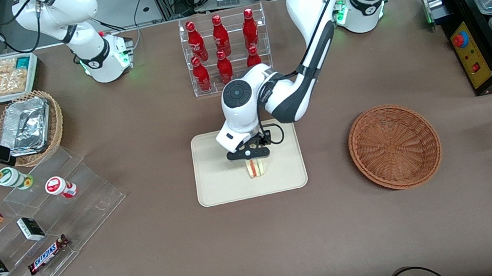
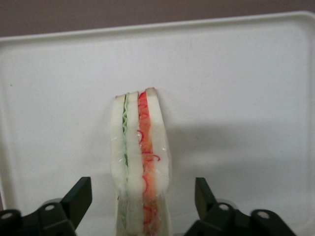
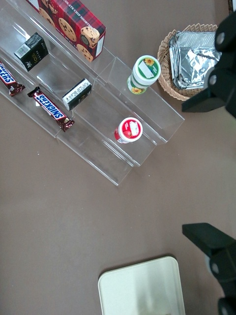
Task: Place sandwich from basket to tray
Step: 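Lower the sandwich onto the tray and open the left gripper, then raise the left gripper off the sandwich and withdraw it over the basket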
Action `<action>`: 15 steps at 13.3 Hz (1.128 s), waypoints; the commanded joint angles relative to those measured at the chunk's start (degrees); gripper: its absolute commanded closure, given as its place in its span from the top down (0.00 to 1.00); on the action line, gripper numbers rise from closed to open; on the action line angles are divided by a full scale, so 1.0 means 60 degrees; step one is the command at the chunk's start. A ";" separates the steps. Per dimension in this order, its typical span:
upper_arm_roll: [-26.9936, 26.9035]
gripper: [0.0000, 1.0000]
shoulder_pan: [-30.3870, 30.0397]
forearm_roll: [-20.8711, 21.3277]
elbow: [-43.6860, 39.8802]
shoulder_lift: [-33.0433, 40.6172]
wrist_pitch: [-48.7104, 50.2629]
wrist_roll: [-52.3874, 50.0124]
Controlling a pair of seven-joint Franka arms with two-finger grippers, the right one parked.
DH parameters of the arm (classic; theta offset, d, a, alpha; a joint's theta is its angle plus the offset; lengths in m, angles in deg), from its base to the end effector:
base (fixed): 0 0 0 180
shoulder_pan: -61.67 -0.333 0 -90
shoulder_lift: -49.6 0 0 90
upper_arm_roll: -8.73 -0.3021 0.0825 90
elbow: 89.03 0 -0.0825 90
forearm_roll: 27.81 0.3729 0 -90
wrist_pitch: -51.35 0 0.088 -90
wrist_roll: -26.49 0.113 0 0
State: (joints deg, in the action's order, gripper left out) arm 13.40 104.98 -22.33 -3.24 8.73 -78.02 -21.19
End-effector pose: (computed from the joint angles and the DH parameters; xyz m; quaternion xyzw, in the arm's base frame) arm 0.4788 -0.5133 0.2435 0.9994 -0.0215 0.0252 0.0110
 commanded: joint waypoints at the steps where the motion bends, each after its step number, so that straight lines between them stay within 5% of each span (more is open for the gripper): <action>1: -0.0134 1.00 0.0004 -0.0064 -0.0131 0.0890 0.1181 -0.0080; 8: -0.0134 1.00 -0.1488 -0.0108 0.0072 0.3101 0.3643 0.0182; 15: -0.0134 1.00 -0.3979 -0.0782 0.0846 0.5108 0.4936 0.2875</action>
State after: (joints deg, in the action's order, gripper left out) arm 11.94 83.49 -25.88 -3.52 34.24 -48.60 -7.11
